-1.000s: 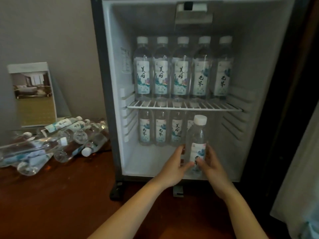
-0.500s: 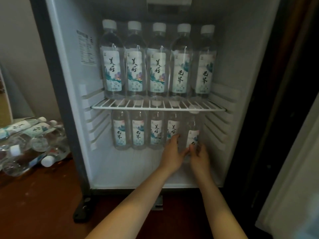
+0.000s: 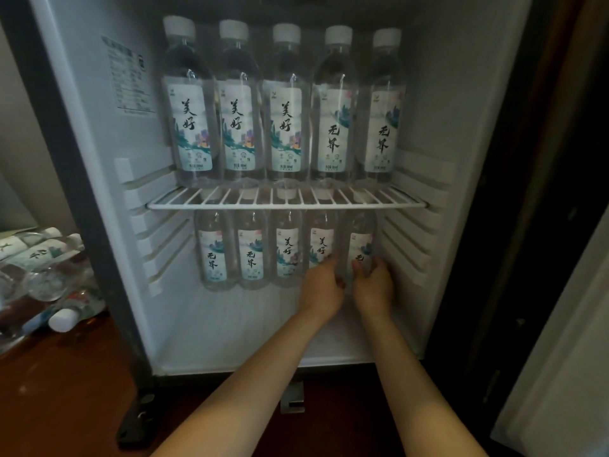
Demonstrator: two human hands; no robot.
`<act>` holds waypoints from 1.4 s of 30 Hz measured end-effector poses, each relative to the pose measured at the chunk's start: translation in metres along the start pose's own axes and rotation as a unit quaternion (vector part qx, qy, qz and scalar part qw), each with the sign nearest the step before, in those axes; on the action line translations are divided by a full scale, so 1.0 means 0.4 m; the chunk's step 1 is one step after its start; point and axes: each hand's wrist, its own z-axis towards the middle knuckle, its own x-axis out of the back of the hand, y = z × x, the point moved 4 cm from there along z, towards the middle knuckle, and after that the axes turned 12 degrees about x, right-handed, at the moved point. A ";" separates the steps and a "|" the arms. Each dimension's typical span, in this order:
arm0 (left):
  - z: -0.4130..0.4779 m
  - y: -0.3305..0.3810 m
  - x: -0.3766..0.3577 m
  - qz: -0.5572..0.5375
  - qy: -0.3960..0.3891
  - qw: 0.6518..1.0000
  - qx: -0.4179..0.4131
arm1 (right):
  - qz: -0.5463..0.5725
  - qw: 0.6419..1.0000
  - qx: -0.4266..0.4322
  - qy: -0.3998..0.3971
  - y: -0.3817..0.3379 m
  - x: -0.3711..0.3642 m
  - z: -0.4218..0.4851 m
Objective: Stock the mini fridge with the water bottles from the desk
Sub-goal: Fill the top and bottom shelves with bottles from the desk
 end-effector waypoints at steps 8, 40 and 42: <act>0.011 -0.018 -0.011 -0.006 -0.062 0.998 0.005 | -0.039 0.999 -0.008 -0.022 -0.019 -0.012 0.019; -0.379 -0.242 0.408 0.018 -0.019 0.991 0.133 | 0.209 0.946 0.063 -0.240 -0.382 -0.184 -0.425; -0.412 -0.273 0.458 0.023 -0.002 0.990 0.137 | 0.214 0.938 0.065 -0.263 -0.409 -0.221 -0.466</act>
